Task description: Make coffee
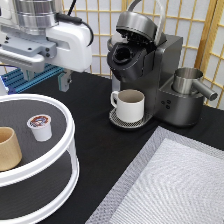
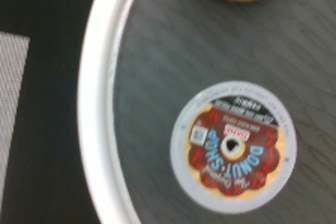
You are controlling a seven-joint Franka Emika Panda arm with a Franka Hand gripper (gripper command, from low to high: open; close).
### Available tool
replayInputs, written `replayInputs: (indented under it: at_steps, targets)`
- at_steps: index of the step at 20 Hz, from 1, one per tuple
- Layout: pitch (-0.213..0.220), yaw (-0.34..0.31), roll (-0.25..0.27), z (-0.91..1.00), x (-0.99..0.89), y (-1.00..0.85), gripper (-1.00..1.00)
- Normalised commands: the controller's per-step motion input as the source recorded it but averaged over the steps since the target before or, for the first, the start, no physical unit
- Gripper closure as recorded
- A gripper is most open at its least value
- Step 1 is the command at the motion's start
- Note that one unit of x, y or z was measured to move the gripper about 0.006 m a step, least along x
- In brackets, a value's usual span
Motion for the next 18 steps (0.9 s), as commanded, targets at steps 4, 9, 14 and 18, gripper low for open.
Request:
replayInputs:
  at_steps: [4, 9, 14, 18]
  targets:
    - [-0.082, 0.012, -0.116, -0.30, -0.07, -0.28, -1.00]
    - [-0.008, 0.070, -0.132, -0.35, -0.02, -0.24, -1.00]
    - [0.000, 0.014, -0.013, -0.27, 0.00, -0.33, -1.00]
    - [-0.008, 0.010, 0.000, -0.25, -0.01, -0.27, -1.00]
